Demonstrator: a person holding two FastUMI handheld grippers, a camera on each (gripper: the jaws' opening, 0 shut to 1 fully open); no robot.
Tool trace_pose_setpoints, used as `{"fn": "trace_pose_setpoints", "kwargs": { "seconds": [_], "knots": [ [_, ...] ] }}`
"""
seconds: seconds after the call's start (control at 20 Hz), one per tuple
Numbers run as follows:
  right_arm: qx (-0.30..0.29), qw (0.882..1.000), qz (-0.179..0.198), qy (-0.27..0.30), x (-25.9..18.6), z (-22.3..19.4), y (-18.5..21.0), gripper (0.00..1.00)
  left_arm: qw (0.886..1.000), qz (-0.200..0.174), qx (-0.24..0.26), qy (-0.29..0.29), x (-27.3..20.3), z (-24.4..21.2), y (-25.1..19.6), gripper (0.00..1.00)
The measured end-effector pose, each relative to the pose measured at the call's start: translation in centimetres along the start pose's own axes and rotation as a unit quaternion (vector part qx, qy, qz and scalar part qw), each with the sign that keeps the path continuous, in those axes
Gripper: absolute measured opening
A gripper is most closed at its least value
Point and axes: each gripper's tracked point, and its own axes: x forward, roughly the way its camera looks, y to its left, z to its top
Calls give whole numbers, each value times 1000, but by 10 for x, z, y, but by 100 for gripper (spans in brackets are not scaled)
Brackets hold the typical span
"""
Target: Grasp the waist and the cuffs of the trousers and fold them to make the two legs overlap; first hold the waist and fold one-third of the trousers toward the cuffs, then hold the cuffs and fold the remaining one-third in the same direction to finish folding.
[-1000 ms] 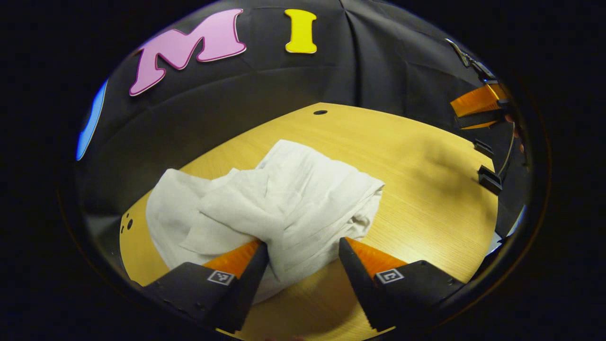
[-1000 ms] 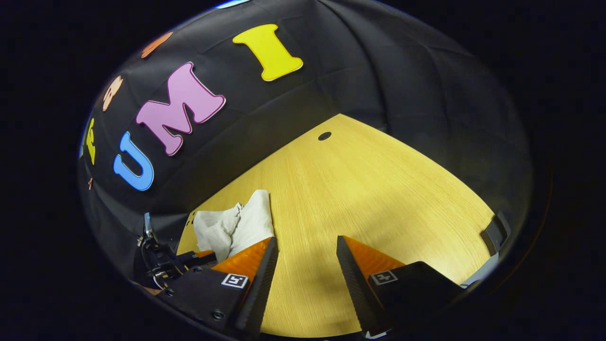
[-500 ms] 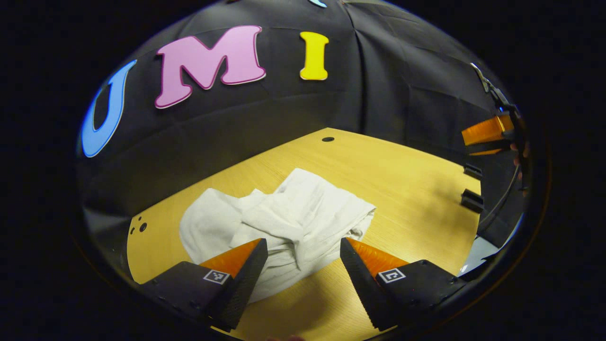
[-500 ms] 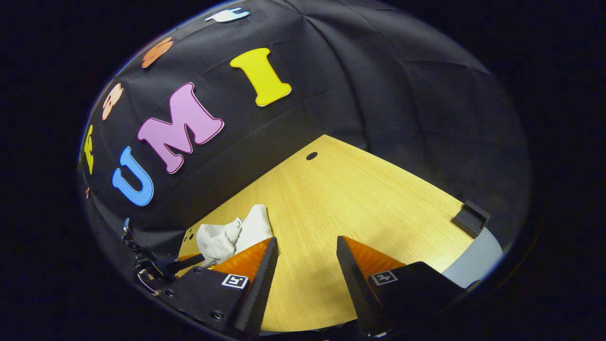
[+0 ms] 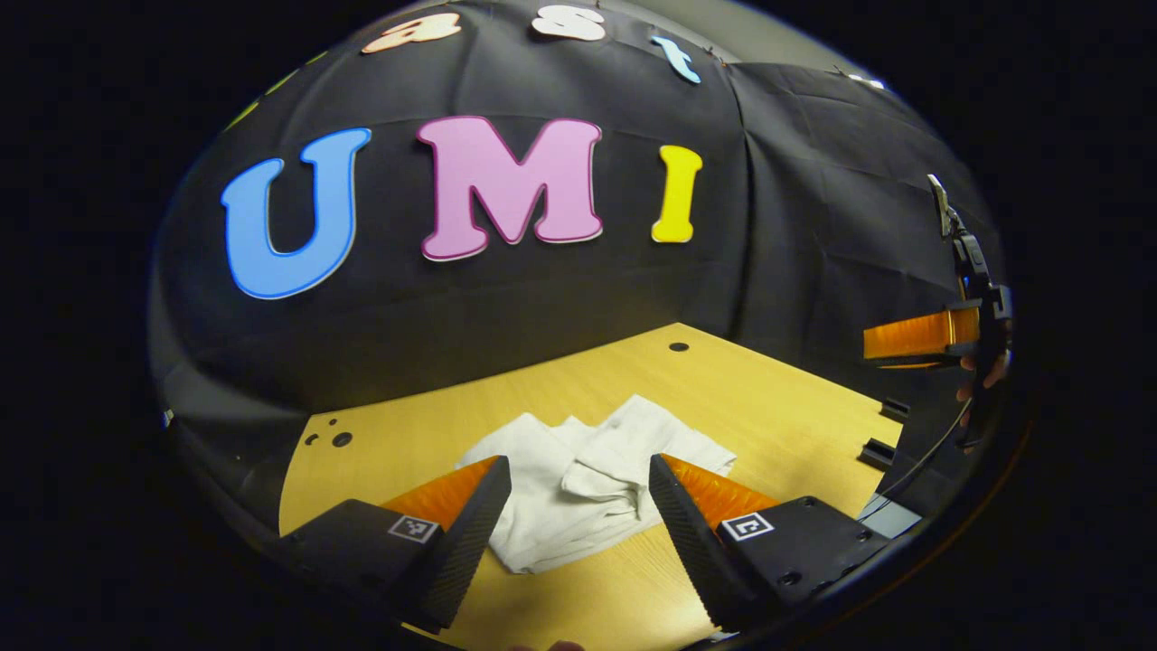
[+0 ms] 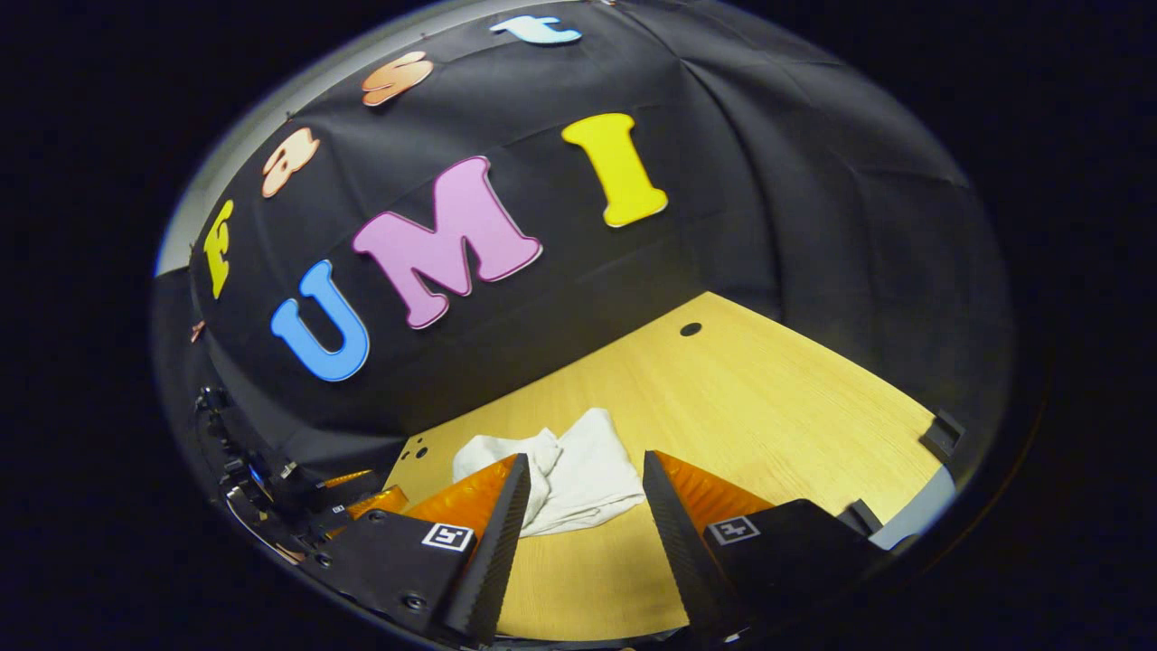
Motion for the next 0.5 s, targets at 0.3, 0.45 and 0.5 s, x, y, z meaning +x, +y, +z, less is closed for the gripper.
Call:
{"fn": "trace_pose_setpoints", "kwargs": {
  "seconds": [0.3,0.45,0.5],
  "knots": [
    [-71,995,69,12,31,-7,85,79,996,65,-64,-2,-39,2,50,98],
    [-100,992,58,45,54,-20,81,80,991,96,-90,21,-40,-10,54,99],
    [-109,991,50,64,63,-26,75,80,989,107,-98,27,-39,-12,51,99]
  ]
}}
